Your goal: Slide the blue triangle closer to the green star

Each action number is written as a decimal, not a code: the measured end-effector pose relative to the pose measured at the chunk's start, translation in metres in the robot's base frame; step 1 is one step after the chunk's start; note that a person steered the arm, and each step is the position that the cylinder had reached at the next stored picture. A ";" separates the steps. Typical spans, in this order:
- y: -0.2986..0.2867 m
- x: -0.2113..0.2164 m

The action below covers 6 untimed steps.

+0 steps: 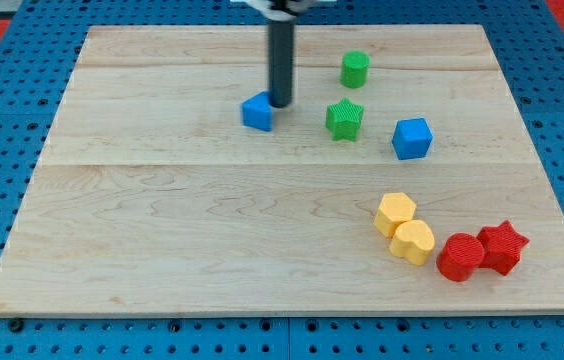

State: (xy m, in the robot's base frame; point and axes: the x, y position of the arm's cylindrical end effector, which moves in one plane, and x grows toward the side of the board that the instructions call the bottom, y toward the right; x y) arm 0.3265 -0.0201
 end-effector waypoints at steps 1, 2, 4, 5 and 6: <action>-0.029 -0.031; -0.091 0.028; -0.042 0.040; -0.074 0.013; 0.033 0.039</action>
